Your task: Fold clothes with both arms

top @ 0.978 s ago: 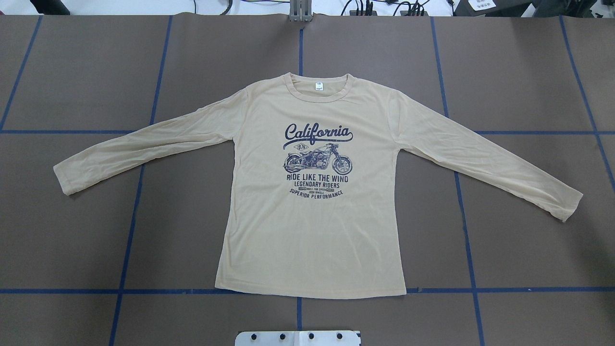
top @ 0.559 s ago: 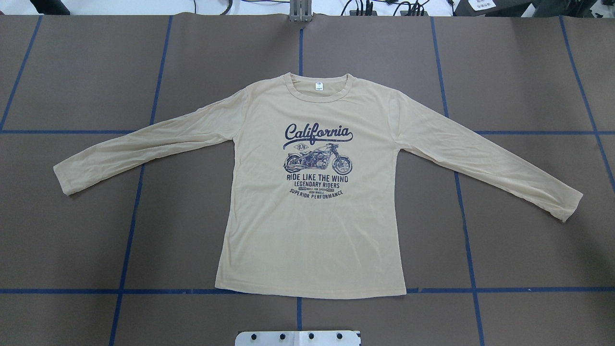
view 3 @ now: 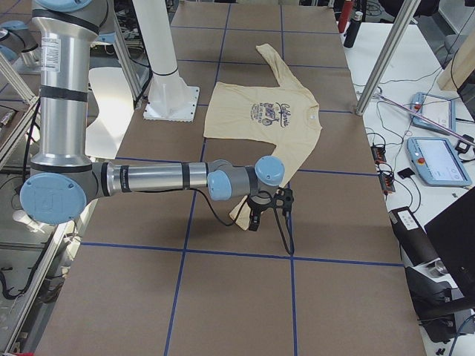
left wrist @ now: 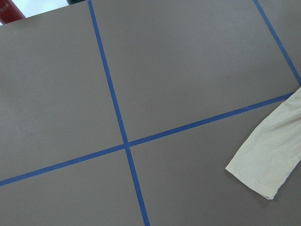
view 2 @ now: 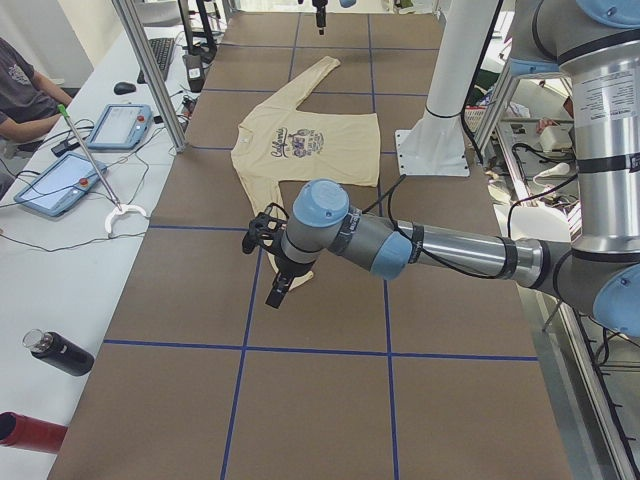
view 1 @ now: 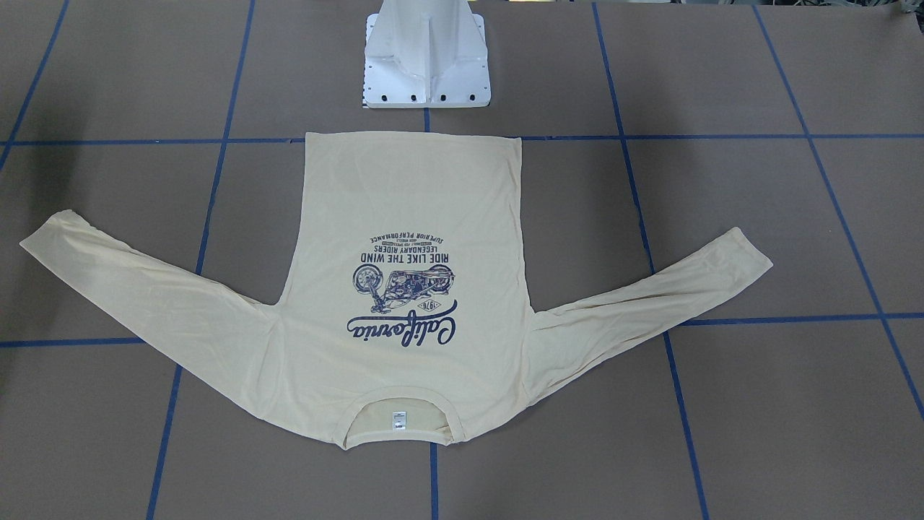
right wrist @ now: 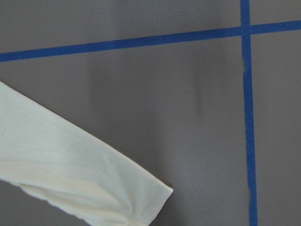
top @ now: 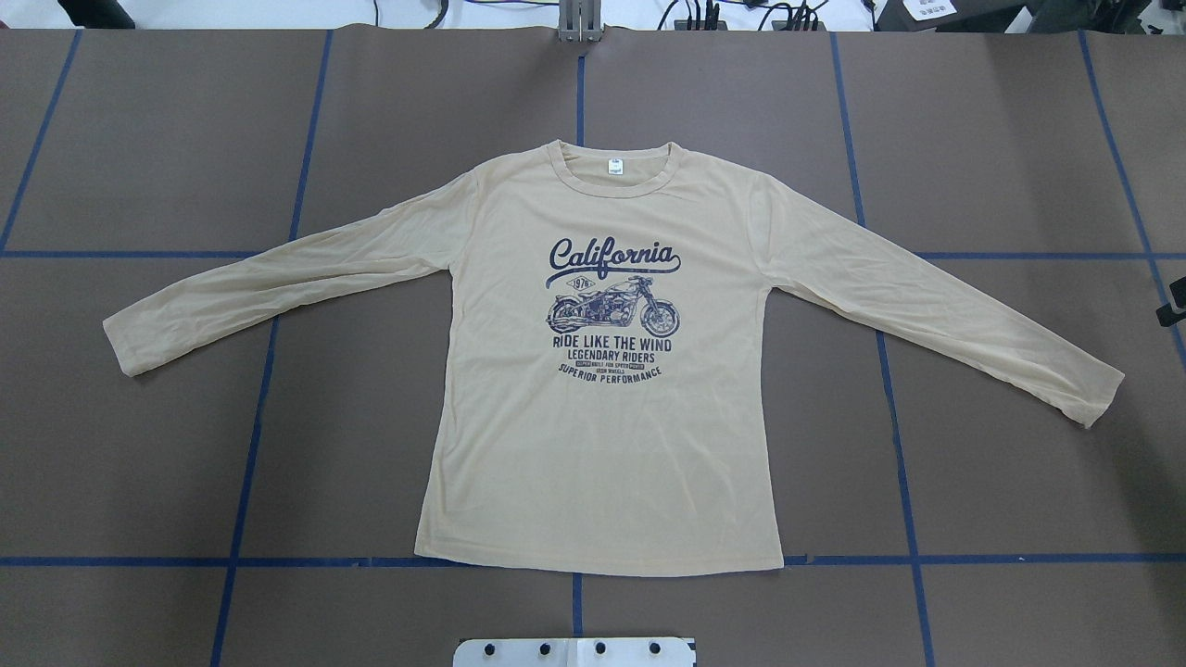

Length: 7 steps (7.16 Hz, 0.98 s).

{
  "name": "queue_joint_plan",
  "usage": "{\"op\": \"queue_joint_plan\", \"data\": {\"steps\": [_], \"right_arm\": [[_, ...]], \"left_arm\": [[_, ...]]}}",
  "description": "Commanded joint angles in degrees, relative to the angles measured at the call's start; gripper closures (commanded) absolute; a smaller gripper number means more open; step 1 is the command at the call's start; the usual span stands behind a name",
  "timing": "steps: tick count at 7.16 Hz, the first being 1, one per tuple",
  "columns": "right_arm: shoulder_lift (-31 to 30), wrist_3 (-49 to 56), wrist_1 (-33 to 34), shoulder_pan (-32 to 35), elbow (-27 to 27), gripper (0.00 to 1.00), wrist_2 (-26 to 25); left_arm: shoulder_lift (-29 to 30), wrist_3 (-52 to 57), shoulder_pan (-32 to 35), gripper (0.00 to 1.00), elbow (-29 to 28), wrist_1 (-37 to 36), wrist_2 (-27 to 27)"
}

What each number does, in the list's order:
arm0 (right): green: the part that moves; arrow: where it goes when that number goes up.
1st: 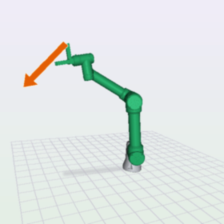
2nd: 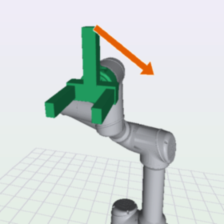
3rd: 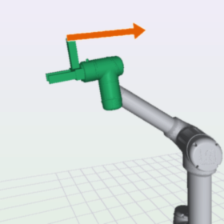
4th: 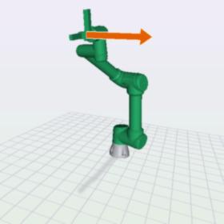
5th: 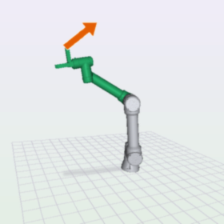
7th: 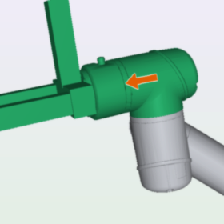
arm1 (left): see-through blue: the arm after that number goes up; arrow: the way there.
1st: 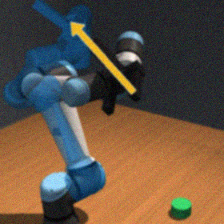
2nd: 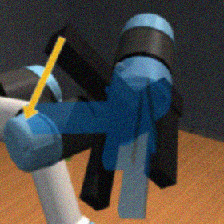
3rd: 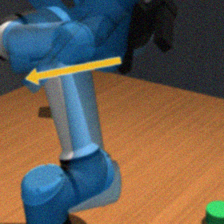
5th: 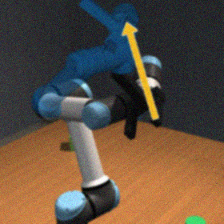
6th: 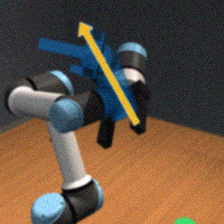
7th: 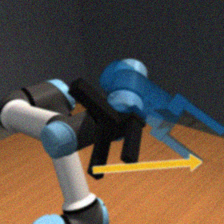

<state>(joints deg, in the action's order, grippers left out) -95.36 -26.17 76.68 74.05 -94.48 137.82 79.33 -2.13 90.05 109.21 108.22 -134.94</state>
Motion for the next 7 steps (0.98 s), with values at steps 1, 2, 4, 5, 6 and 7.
{"op": "queue_joint_plan", "data": {"steps": [1, 2, 4, 5, 6, 7], "right_arm": [[-0.3, -19.6, -19.0, -5.6, 6.4, 0.03, -1.6], [-1.6, -21.2, -23.9, -6.5, 8.2, 0.06, -1.7], [-1.1, -23.8, -26.8, -8.1, 12.2, 0.09, -1.7], [-0.8, -28.3, -27.2, -9.4, 12.2, 0.11, -1.7], [-0.9, -28.7, -27.2, -9.8, 12.2, 0.12, -1.7], [-1.2, -28.7, -27.1, -10.1, 12.4, 0.12, -1.7]], "left_arm": [[0.0, -0.2, -0.1, 0.0, 0.1, 0.1, -1.8], [0.0, -0.2, -0.1, 0.0, 0.1, 0.2, -1.8], [0.0, -0.2, -0.1, 0.0, 0.2, 0.3, -1.7], [0.0, -0.2, -0.1, 0.0, 0.6, 0.2, -1.7], [0.0, -0.2, -0.1, 0.0, 0.6, 0.2, -1.7], [0.0, -0.2, -0.1, 0.0, 0.7, 0.3, -1.7]]}}
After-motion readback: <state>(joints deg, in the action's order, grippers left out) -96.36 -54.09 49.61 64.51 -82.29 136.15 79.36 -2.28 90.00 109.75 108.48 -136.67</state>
